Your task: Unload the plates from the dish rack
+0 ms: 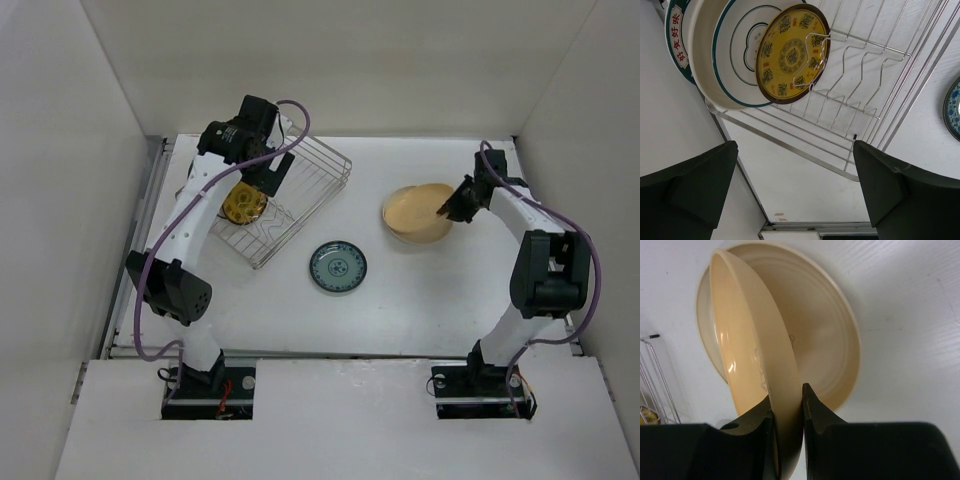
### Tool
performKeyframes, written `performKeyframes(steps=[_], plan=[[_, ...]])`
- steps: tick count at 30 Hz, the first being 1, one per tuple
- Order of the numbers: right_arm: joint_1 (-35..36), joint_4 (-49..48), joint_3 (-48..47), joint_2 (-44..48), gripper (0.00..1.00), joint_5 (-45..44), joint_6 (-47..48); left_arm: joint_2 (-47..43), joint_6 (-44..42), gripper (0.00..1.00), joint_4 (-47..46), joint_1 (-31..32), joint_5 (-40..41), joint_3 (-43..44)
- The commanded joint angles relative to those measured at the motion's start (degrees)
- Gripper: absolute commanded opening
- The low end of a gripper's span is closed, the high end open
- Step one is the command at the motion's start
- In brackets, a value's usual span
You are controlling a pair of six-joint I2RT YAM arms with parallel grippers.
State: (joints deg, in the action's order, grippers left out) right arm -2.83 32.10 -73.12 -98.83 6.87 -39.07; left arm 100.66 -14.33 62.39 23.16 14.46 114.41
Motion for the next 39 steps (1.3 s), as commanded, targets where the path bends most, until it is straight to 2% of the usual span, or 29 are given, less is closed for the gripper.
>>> performKeyframes(steps=[1,3,4,5,7,15,16,24,29,39], plan=[[0.0,-2.7,-0.3,-1.5,0.11,0.6,1.4,-2.5,-0.6,1.00,-0.3,0.0,1.3,-0.7],[0.0,-2.7,-0.3,-2.2,0.24,-1.7,1.4,-2.5,-1.2,1.00,-0.3,0.0,1.3,-0.7],[0.0,-1.5,-0.3,-2.8,0.54,-2.4,2.0,-2.5,-1.2,1.00,-0.3,0.0,1.3,-1.2],[0.0,-1.0,-0.3,-2.8,0.63,-3.0,2.0,-2.5,-1.2,1.00,-0.3,0.0,1.3,-1.2],[0.0,-0.2,-0.3,-2.8,0.72,-4.2,2.7,-2.5,-1.2,1.00,-0.3,0.0,1.3,-1.2],[0.5,3.7,1.5,-2.8,0.75,-9.7,4.6,-2.5,-1.2,1.00,-0.3,0.0,0.7,-1.7],[1.1,4.2,2.1,-1.1,0.75,-12.5,4.6,-2.5,-1.8,1.00,-0.3,0.0,0.7,-1.7],[1.6,1.9,3.8,2.7,0.75,-12.5,5.9,-0.6,-3.1,1.00,-3.1,0.0,4.9,-3.8],[2.1,2.5,-1.0,-5.7,0.75,-12.5,6.5,1.7,-3.1,1.00,-2.5,0.0,6.0,-2.5],[4.5,0.9,-1.0,-10.2,0.75,-14.3,6.5,0.7,-3.6,1.00,-2.5,0.0,6.0,-3.8]])
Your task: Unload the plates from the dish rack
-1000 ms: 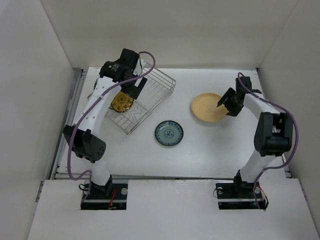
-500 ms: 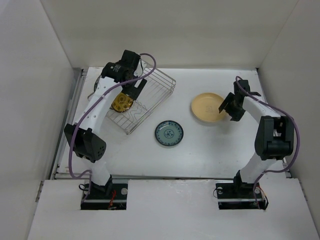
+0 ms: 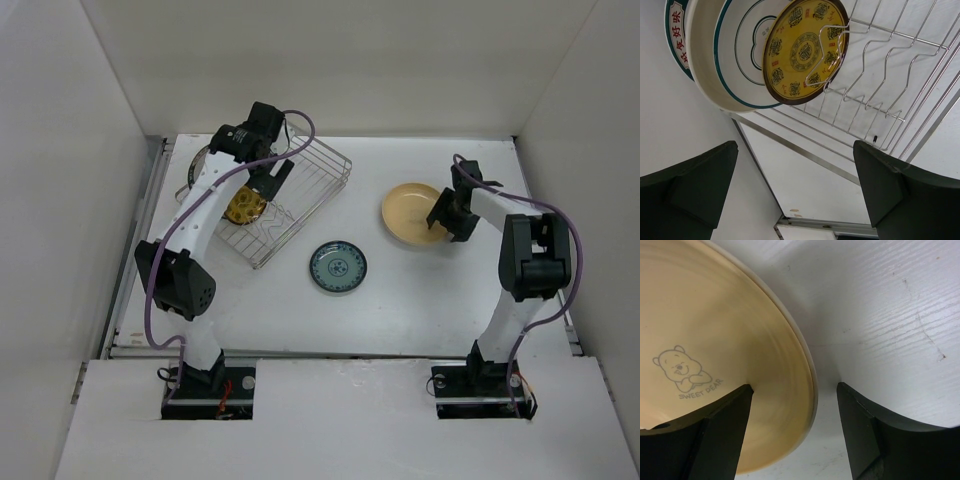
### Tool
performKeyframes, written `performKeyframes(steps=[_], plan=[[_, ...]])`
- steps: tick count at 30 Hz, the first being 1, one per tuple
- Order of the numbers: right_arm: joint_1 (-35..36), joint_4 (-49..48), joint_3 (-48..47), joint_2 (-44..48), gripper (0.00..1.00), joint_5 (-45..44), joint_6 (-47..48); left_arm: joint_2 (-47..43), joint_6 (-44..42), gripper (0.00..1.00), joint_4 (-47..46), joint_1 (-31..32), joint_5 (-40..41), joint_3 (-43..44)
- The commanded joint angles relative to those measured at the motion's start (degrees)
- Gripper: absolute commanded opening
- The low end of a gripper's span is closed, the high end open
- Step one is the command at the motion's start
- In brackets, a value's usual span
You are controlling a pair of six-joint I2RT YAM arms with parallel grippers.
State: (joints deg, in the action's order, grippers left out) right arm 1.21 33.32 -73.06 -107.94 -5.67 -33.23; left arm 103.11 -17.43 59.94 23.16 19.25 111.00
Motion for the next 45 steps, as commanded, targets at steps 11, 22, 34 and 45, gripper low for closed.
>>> performKeyframes(steps=[11,22,34,45], plan=[[1.7,2.1,-3.0,6.1,0.75,-2.8,0.6,-0.5,-2.3,0.96,-3.0,-2.1,2.6,-1.0],[4.8,6.3,-5.2,15.4,0.75,-5.1,1.2,9.2,-6.4,0.41,-2.5,-5.5,2.0,1.6],[5.8,7.5,-3.4,21.0,0.76,-1.4,1.7,10.7,-4.3,0.43,-6.2,-8.2,3.1,0.5],[6.3,7.5,-3.4,21.6,0.76,-0.8,1.7,16.8,-3.3,0.52,-4.4,-11.9,1.1,5.1]])
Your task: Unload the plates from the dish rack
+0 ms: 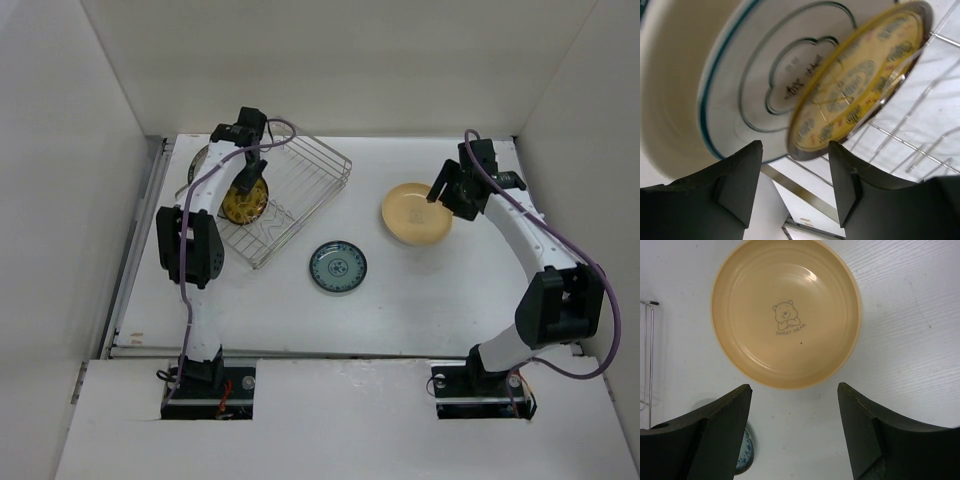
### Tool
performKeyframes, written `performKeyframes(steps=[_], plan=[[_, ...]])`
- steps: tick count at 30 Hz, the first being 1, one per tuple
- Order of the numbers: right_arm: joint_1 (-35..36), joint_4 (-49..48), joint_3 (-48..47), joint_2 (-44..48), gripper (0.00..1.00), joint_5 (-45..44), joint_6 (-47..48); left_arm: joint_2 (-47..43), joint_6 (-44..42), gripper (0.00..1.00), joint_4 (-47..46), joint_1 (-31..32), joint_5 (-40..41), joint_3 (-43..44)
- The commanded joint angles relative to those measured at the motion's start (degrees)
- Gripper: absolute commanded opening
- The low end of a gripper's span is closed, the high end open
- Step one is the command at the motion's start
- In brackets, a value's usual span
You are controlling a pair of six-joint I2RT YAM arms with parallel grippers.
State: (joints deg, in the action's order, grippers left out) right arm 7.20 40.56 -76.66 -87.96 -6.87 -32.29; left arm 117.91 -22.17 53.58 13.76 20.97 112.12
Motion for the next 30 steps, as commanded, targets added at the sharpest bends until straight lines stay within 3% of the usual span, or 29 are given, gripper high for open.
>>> performKeyframes(steps=[1,7,12,16,27,30], plan=[[0.4,0.3,0.2,1.7,0.76,0.4,0.7,2.8,2.0,0.52,4.0,-3.0,-1.5,6.3],[0.4,0.3,0.8,2.7,0.76,-0.2,0.7,4.1,2.0,0.46,8.0,-3.7,-12.2,7.9],[0.4,0.3,0.8,3.2,0.76,-0.2,0.7,3.0,2.0,0.12,10.0,-3.7,-13.2,7.9],[0.4,0.8,0.8,3.2,0.76,-0.7,0.7,2.0,2.0,0.00,10.0,-3.7,-12.5,7.3],[5.5,2.7,-2.8,4.3,0.76,-3.8,1.9,-7.3,3.4,0.00,9.9,-0.9,-7.9,14.9],[7.0,0.0,-3.4,5.4,0.76,-0.6,3.8,-10.9,3.4,0.00,9.3,0.8,-7.9,15.5]])
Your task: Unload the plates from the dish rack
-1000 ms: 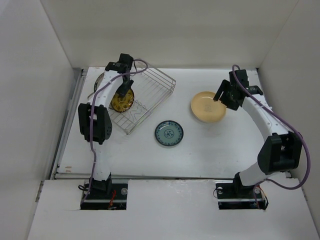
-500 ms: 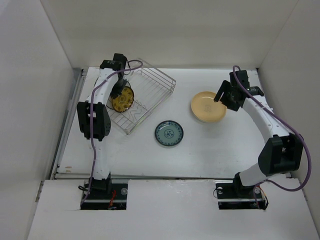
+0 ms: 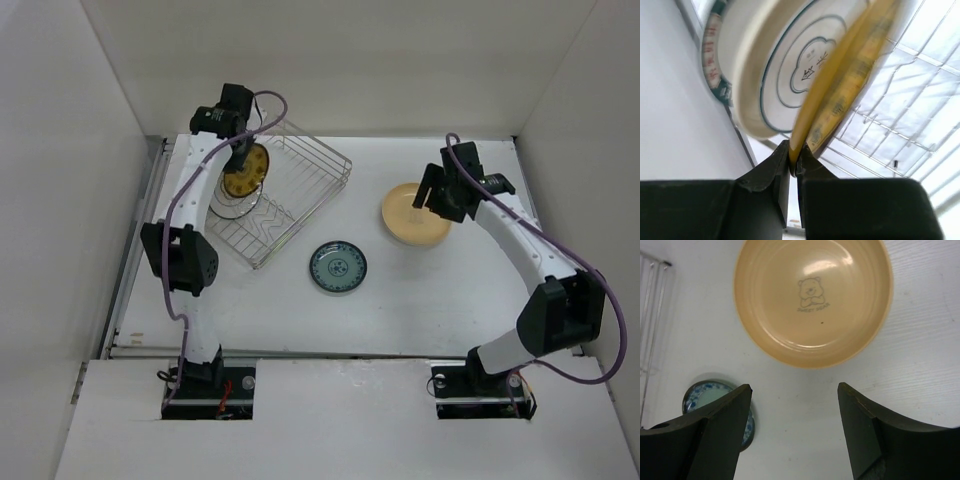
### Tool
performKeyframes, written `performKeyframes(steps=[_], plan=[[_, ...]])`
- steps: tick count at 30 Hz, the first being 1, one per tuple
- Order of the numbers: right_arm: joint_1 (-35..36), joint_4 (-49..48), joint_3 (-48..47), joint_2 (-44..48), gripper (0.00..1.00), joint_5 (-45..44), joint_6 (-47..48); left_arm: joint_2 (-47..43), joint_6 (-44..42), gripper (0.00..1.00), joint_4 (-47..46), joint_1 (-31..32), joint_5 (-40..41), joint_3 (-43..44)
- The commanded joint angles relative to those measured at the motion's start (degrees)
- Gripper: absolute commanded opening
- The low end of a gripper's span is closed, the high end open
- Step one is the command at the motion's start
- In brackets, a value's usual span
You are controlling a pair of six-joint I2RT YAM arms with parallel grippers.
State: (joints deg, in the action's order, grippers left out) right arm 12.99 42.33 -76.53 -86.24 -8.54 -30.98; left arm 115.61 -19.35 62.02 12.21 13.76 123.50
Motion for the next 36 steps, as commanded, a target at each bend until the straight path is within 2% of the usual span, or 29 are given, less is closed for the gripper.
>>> performKeyframes(steps=[1,6,10,11,14,18,24,29,32,36], plan=[[1.9,-2.8,-3.5,3.7,0.76,4.8,3.1,-9.3,0.5,0.00,0.8,2.4,-1.2,4.1],[5.2,-9.4,-3.5,5.5,0.76,15.6,5.9,-13.9,1.9,0.00,2.7,2.9,-5.5,6.4],[9.1,-16.7,-3.5,6.1,0.76,23.0,6.5,-15.2,1.9,0.00,8.9,3.4,-20.3,6.4],[10.6,-18.3,-3.5,6.1,0.76,26.3,6.5,-15.2,0.2,0.00,10.5,3.4,-27.7,6.4],[13.6,-24.1,-3.5,6.6,0.76,28.2,6.5,-13.0,-2.2,0.00,16.0,5.4,-37.0,4.7],[17.9,-27.3,-3.0,4.9,0.76,26.6,6.5,-10.4,-3.4,0.00,18.0,8.4,-38.9,2.4],[19.1,-26.5,-4.9,-1.2,0.76,28.7,6.5,-7.5,-3.9,0.00,19.9,10.1,-42.0,1.8],[20.1,-26.5,-3.8,-2.5,0.63,27.5,5.8,-7.5,-5.2,0.00,21.0,10.1,-44.3,1.8],[20.1,-27.0,-2.6,-2.5,0.63,27.0,5.8,-7.5,-6.9,0.00,21.8,10.1,-45.7,1.8],[20.1,-28.3,-2.6,-3.1,0.42,30.1,5.8,-8.0,-7.5,0.00,22.6,10.1,-46.2,1.3]])
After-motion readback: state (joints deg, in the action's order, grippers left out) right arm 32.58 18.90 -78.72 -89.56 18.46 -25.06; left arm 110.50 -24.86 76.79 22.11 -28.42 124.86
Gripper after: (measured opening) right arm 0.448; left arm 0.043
